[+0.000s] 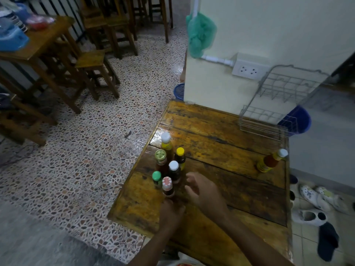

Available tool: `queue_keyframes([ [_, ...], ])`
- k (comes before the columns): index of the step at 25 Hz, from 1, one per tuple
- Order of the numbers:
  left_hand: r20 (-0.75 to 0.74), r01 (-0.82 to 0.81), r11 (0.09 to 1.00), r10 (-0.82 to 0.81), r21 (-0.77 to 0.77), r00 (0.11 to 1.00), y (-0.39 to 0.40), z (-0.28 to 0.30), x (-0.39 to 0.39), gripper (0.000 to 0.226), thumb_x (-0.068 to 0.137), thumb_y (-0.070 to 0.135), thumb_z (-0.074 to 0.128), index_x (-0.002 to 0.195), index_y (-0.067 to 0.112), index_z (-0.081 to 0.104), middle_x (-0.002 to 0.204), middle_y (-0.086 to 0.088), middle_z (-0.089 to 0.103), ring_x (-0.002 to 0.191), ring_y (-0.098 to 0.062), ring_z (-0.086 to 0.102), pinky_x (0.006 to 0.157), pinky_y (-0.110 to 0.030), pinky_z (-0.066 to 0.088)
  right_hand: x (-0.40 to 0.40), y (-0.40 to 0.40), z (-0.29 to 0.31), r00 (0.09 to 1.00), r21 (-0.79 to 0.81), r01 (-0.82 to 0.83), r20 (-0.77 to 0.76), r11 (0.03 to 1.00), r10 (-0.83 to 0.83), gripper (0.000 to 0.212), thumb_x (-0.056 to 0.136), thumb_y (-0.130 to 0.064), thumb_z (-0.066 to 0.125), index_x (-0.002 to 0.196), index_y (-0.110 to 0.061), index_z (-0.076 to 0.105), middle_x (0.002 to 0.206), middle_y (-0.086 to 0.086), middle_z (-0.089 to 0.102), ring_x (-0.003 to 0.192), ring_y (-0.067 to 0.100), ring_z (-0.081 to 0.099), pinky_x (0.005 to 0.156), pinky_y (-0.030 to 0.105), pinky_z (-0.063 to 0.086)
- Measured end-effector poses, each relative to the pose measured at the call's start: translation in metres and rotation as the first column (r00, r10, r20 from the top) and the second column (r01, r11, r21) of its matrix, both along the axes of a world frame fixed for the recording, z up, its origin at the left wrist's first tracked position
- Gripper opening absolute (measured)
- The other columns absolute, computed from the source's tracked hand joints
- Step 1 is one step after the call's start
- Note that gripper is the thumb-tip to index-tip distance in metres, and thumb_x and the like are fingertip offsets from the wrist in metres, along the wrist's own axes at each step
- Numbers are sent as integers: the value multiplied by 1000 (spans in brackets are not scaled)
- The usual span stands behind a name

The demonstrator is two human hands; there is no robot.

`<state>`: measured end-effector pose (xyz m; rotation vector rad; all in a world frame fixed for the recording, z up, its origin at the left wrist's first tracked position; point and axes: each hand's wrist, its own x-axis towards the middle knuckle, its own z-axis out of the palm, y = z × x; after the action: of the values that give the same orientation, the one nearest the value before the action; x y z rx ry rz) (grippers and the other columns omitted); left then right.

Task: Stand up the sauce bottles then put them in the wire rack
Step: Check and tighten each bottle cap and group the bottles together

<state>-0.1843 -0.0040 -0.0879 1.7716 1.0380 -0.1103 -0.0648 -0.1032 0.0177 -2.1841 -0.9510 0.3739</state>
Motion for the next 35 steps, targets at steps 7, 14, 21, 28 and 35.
queue_keyframes([
  [7, 17, 257, 962, -259, 94, 966, -89, 31, 120, 38, 95, 29, 73, 117, 5, 54, 116, -14, 56, 110, -34, 58, 88, -41, 48, 97, -127, 22, 966, -56, 244, 97, 968, -238, 28, 95, -36, 62, 121, -38, 53, 100, -23, 59, 87, -4, 58, 68, 15, 52],
  [14, 249, 461, 846, -522, 267, 815, -177, 81, 290, 29, 96, 28, 71, 123, 20, 60, 116, 14, 59, 108, -11, 61, 90, -29, 51, 211, -198, 31, 883, -215, 353, 397, 911, -249, 43, 100, -37, 48, 141, -23, 45, 140, 0, 50, 127, 24, 49, 102, 35, 46],
  [21, 183, 541, 797, -594, 267, 784, -192, 60, 312, 37, 103, 27, 63, 139, 28, 54, 135, 5, 65, 119, -18, 64, 91, -28, 52, 231, -222, -2, 926, -403, 187, 377, 896, -24, 34, 105, -34, 43, 138, -25, 47, 139, 2, 50, 128, 26, 48, 88, 32, 54],
  [28, 345, 546, 837, -500, -45, 794, -184, 40, 222, 69, 87, 45, 79, 143, 53, 41, 129, 30, 59, 115, 6, 61, 89, -26, 57, 212, -247, 1, 841, -339, -118, 465, 933, 275, 25, 99, -39, 45, 113, -24, 60, 112, -3, 62, 99, 13, 58, 68, 16, 43],
  [35, 96, 477, 870, -489, 128, 867, -161, 32, 153, 40, 75, 51, 80, 102, 45, 51, 96, 16, 63, 84, -8, 64, 67, -37, 56, 158, -206, 0, 971, -388, -27, 208, 921, 116, 29, 104, -36, 38, 93, -16, 56, 74, 4, 61, 58, 21, 58, 52, 41, 52],
])
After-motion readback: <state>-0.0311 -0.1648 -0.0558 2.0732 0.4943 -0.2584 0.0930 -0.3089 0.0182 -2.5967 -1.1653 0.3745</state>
